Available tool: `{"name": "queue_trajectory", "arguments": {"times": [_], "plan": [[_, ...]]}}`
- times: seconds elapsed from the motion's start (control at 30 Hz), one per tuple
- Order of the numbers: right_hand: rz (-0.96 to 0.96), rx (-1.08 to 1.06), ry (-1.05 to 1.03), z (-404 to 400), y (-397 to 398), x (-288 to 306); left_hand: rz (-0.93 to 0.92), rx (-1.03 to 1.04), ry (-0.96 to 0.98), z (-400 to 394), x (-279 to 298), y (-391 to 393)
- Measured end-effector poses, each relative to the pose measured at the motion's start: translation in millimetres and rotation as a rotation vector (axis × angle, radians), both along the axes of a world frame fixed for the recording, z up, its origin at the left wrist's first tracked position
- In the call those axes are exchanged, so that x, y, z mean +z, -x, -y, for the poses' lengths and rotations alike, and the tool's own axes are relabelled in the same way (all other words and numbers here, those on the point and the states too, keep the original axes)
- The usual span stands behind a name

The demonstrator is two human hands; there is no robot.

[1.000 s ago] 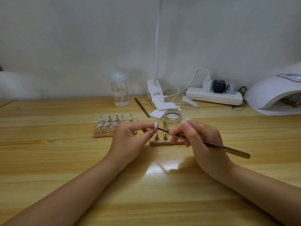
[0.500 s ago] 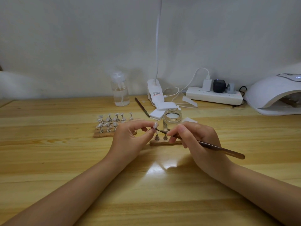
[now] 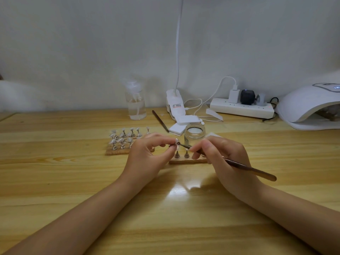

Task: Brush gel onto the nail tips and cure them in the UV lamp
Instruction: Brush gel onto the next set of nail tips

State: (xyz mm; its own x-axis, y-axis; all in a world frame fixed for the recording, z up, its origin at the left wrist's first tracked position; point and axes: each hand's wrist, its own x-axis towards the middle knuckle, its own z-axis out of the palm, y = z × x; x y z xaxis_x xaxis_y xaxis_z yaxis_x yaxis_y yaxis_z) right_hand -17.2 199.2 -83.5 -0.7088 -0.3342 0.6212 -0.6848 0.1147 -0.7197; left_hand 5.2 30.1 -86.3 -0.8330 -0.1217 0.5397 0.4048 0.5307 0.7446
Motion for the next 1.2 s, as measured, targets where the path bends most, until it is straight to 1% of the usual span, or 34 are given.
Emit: {"name": "queue_trajectory", "arguments": {"times": [0.13,0.2,0.3,0.37,0.53,0.6,0.77,0.9,1.03,1.2], "plan": [[-0.043,0.069,0.084,-0.9,0.7,-2.6,0.0,0.01,-0.003,-0.2,-0.1,-0.3],[-0.056,0.036,0.094,-2.1,1.9,-2.9,0.0,0.014,0.0,-0.9,0.7,-0.5],[-0.058,-0.061,0.041,-1.2,3.7,-2.8,-0.007,0.016,0.027,-1.6,1.5,-1.7],[-0.062,-0.087,-0.007,1.1,3.9,-3.1,-0.005,0.014,0.04,-1.8,2.0,-2.4],[-0.043,-0.057,-0.026,1.0,3.2,-2.3,0.008,0.02,0.033,-2.0,2.4,-2.0],[-0.02,-0.04,-0.002,-0.4,2.6,-1.4,0.015,0.018,0.027,-2.3,2.2,-2.0],[-0.055,-0.004,0.074,-2.7,2.5,-1.3,0.01,0.008,0.015,-2.2,2.1,-2.4],[-0.112,-0.055,0.002,-1.2,5.3,-3.5,0.014,0.015,0.028,-2.9,2.3,-2.7],[-0.11,-0.064,-0.058,0.4,6.3,-5.3,0.02,0.013,0.044,-3.2,2.3,-2.7],[-0.062,-0.046,0.042,-1.2,5.7,-4.0,0.025,0.02,0.03,-3.1,2.8,-3.8]]}}
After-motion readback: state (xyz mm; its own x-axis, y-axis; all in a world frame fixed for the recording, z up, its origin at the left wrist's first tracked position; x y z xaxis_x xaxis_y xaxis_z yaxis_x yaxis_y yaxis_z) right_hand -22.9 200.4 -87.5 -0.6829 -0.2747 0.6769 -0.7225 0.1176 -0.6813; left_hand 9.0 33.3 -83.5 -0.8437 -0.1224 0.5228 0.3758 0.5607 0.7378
